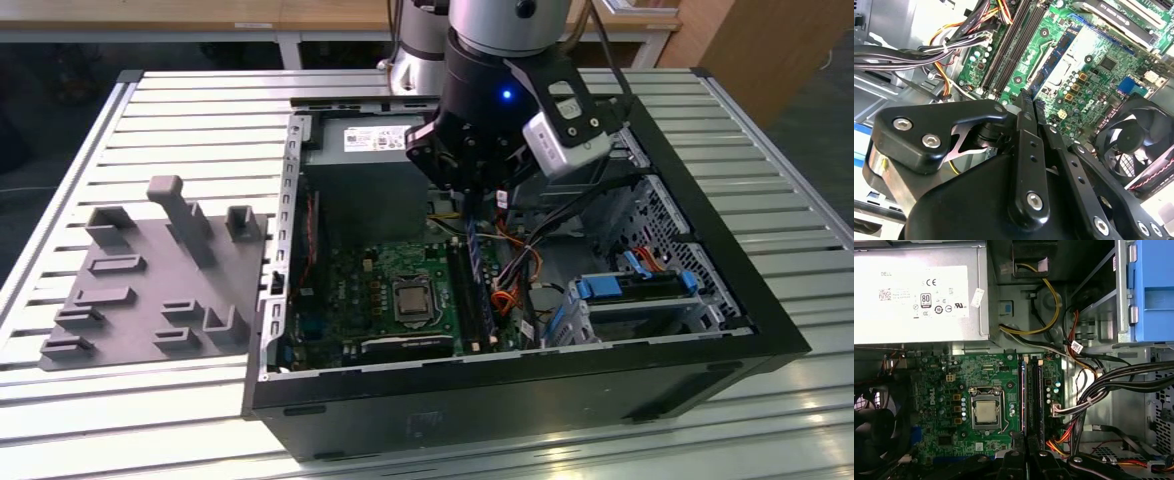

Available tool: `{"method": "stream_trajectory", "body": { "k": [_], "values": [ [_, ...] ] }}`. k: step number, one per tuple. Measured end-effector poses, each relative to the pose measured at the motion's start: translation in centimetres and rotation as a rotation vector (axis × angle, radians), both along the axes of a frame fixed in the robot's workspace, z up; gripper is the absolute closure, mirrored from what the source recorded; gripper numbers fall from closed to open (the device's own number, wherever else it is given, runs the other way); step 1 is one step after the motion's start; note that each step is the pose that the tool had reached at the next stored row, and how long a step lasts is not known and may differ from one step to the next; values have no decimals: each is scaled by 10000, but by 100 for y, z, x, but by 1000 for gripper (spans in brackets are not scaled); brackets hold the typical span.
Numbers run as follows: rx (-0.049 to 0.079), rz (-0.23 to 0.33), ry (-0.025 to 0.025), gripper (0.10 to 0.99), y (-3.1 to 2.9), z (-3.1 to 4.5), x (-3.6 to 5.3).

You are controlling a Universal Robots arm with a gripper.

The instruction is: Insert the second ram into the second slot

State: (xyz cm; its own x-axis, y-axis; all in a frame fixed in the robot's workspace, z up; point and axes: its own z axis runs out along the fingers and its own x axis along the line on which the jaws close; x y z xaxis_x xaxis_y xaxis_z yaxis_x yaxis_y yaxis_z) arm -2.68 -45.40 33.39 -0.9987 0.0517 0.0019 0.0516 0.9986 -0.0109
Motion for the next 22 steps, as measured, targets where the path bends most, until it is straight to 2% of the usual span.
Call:
{"method": "stream_trajectory", "body": {
  "k": [11,15,22],
  "values": [
    [47,3,3,953,-18,-63,0],
    [45,3,36,953,-20,-82,0],
    [45,3,50,953,-20,-101,0]
  ]
}}
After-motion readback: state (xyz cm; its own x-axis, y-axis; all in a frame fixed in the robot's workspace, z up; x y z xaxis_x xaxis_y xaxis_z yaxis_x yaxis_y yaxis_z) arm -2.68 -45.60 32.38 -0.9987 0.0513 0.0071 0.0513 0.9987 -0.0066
